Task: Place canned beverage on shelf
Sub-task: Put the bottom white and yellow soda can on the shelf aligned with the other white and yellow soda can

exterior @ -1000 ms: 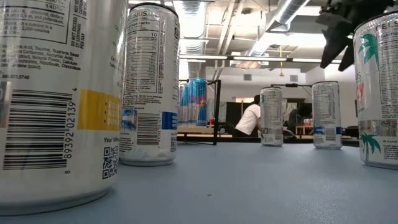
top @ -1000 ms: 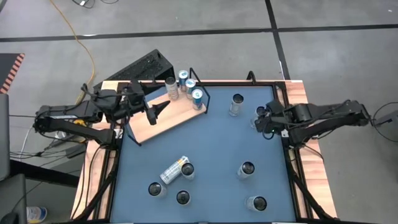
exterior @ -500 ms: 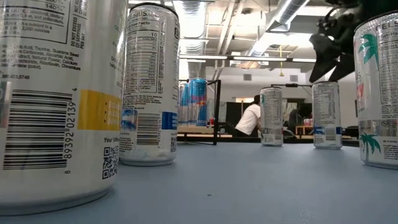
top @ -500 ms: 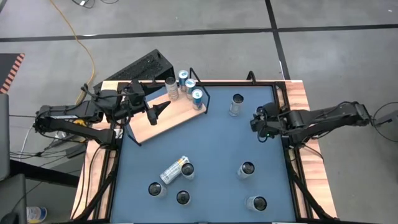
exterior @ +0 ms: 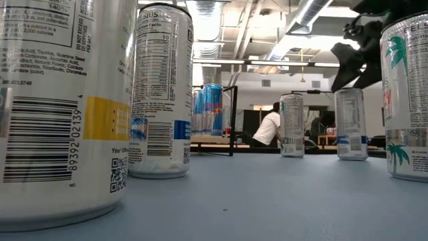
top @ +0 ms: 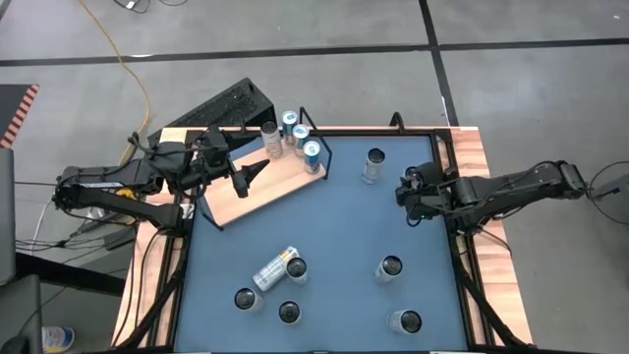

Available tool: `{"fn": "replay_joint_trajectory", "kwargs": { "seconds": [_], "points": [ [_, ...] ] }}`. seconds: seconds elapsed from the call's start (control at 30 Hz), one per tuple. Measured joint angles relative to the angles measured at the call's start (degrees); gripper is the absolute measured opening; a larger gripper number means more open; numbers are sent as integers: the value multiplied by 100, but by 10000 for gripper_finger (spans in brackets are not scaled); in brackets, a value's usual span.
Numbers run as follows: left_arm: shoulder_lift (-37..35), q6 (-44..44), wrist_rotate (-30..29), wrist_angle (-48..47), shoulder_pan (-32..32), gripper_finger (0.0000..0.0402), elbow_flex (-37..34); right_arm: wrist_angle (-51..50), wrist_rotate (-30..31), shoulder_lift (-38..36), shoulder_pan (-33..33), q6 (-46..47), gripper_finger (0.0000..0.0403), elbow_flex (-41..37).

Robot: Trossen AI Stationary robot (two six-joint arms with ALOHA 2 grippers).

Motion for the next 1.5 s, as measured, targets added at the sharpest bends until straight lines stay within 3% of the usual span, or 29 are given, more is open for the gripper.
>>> {"fn": "replay_joint_trajectory", "kwargs": {
  "seconds": [0.27, 0.43, 0.53, 0.67, 0.93, 1.2, 1.5],
  "points": [
    [0, -8, 0, 0, 0, 359, 0, 25, -136, -73, 349, -759, 295, 592],
    [0, -8, 96, -16, 0, 359, 0, 342, -855, -70, 1021, -1763, 295, 1183],
    [0, -10, 151, -24, 0, 359, 0, 1260, -1258, -66, 1491, -2687, 295, 1272],
    [0, -14, 152, -26, 0, 359, 0, 2858, -1303, 165, 1917, -3925, 295, 1274],
    [0, -112, 151, -26, 0, 359, 0, 5458, -1626, 1446, 2105, -5801, 295, 1274],
    [0, -312, 146, -20, 0, 359, 0, 7509, -2155, 2752, 2103, -6530, 295, 1274],
    [-2, -578, -130, 7, 0, 359, 0, 8568, -2266, 3488, 2068, -6780, 295, 1424]
  ]
}}
